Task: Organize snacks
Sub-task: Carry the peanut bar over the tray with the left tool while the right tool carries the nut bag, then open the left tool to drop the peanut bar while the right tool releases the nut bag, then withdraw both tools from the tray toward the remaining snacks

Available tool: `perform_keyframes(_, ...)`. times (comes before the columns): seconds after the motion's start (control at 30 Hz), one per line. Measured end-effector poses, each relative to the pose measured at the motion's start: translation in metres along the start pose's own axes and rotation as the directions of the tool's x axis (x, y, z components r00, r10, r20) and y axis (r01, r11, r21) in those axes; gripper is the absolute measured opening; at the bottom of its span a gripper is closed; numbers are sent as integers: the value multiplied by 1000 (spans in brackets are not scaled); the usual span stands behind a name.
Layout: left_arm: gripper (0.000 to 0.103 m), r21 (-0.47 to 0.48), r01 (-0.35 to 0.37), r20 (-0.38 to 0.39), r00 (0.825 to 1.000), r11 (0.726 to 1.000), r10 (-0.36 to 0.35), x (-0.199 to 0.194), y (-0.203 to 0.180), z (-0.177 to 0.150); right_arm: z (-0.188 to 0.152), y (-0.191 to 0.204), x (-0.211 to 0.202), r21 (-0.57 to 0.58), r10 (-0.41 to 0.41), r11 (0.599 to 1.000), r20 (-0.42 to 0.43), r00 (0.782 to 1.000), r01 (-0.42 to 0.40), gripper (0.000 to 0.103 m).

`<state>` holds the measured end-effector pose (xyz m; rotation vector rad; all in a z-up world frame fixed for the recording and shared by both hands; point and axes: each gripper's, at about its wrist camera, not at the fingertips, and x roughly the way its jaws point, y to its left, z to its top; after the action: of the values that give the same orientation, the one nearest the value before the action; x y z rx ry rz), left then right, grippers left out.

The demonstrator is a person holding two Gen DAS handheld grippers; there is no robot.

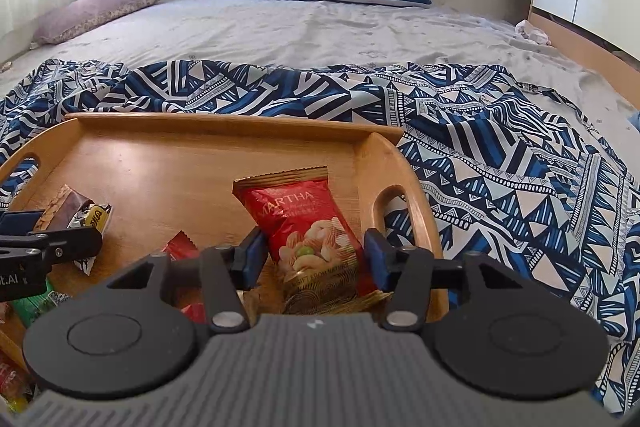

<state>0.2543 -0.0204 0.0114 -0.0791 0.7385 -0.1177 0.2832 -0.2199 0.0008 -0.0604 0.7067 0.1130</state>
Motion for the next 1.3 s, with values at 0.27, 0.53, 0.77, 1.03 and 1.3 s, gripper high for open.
perform_keyframes(0.27, 58, 4, -8, -8, 1000, 1000, 8, -3, -2, 1, 4, 0, -1, 16, 53, 998, -20, 998, -53, 78)
perform_keyframes(0.53, 81, 49, -6, 48, 999, 999, 3, -34, -5, 0, 3, 5, -23, -17, 67, 998, 3, 998, -67, 87)
perform_keyframes(0.77, 92, 42, 21, 78, 997, 999, -24, -71, 0, -8, -4, 15, -59, -86, 89, 993, 51, 995, -85, 95)
perform_keyframes(1.03, 98, 71, 22, 86, 996, 997, -28, -110, 6, -33, -24, 23, -96, -123, 146, 983, 85, 986, -135, 103)
perform_keyframes(1.3, 99, 62, 35, 76, 996, 997, -39, -138, 11, -70, -60, 29, -121, -128, 205, 973, 97, 974, -192, 103)
